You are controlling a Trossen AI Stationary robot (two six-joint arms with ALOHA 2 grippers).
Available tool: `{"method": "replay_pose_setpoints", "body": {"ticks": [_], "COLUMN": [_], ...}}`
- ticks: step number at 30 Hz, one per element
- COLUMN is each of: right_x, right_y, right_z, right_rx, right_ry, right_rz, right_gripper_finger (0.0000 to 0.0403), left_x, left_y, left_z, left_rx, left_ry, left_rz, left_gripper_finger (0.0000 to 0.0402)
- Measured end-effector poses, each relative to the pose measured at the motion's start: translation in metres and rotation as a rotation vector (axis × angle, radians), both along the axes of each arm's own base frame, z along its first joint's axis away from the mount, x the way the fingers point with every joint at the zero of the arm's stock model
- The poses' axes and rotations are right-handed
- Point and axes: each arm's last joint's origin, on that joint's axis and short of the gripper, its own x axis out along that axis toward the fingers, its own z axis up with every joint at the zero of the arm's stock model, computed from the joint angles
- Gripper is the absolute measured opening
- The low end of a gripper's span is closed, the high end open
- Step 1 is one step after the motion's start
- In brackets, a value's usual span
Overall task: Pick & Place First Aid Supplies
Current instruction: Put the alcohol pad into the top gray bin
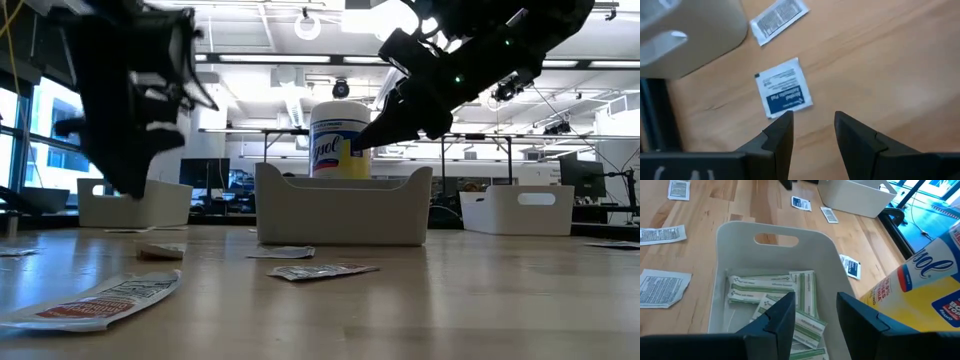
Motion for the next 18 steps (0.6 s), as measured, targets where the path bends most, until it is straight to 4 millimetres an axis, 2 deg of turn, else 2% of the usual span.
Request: {"method": "replay_pose_setpoints", "body": {"ticks": [4,18], "right_x": [0.0,0.0], "right_y": [0.0,0.002], "right_z": [0.0,0.0], "right_rx": [0.002,0.068], "right_ry": [-0.001,-0.014], "right_rz": [-0.001,0.007], "right_gripper_finger": [0.0138,0.0138], "left_x": [-0.003,-0.017], "left_y": [0.003,0.006], "left_z": [-0.017,-0.048], "left_rx": [0.057,0.134], "left_ry": [-0.06,-0.119], "left_rz": [0.012,0.043], "left_gripper_finger": [0.014,0.014]}}
